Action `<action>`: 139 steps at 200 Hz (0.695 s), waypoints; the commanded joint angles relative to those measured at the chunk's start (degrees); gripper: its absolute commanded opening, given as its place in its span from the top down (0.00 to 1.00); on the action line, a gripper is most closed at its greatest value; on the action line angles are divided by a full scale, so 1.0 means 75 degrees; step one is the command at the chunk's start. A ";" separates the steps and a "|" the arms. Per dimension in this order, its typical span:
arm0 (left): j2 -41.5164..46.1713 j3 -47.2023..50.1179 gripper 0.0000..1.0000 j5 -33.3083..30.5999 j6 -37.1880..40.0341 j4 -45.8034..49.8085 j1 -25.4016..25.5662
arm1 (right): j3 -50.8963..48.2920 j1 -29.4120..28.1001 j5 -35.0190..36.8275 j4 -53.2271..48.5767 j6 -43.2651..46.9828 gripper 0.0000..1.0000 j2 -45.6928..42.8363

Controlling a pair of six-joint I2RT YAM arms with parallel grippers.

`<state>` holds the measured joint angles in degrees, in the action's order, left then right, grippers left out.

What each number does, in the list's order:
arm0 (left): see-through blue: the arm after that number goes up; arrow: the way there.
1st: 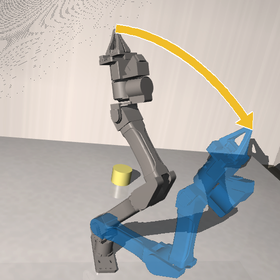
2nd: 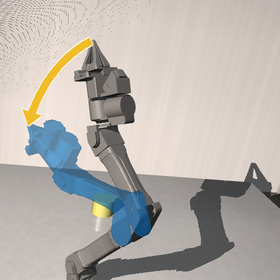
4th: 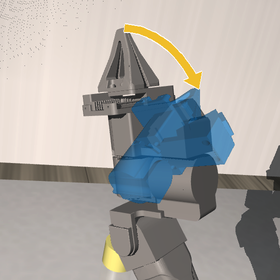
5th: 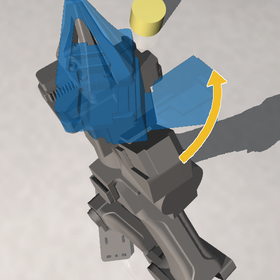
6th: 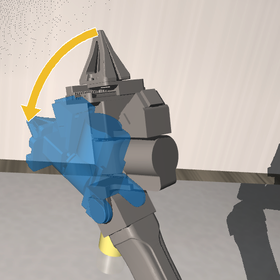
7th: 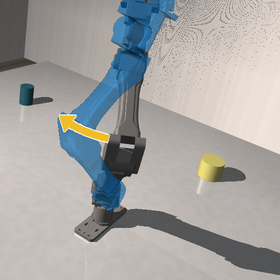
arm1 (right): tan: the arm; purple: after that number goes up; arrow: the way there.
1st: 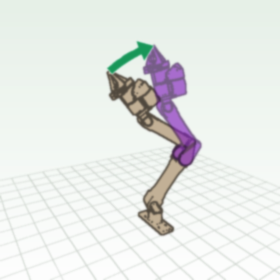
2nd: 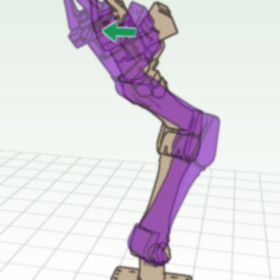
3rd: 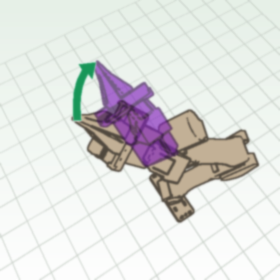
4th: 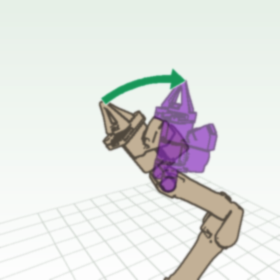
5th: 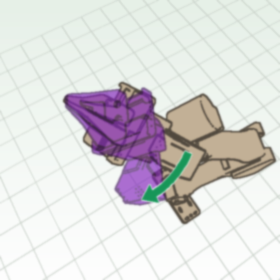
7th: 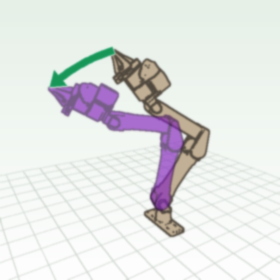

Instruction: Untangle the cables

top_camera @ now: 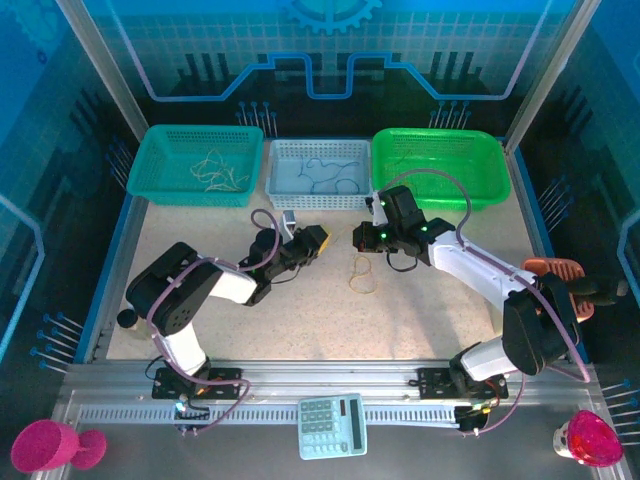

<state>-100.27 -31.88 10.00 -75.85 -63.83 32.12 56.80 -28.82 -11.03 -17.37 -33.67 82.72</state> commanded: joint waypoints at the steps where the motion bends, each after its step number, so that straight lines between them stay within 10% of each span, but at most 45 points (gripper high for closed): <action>1: 0.0091 0.0022 0.93 -0.0135 -0.0058 -0.0536 0.0045 | 0.0130 0.0078 -0.0111 0.0101 -0.0037 1.00 0.0016; 139: 0.1206 -0.3029 1.00 0.0805 0.0001 0.1518 0.0056 | -0.0532 0.0116 -0.0022 0.0784 -0.0054 0.87 -0.0113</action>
<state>-92.29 -50.96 13.91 -74.76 -52.64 32.40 54.46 -28.77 -11.38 -12.01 -33.67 82.35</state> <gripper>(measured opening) 0.053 0.083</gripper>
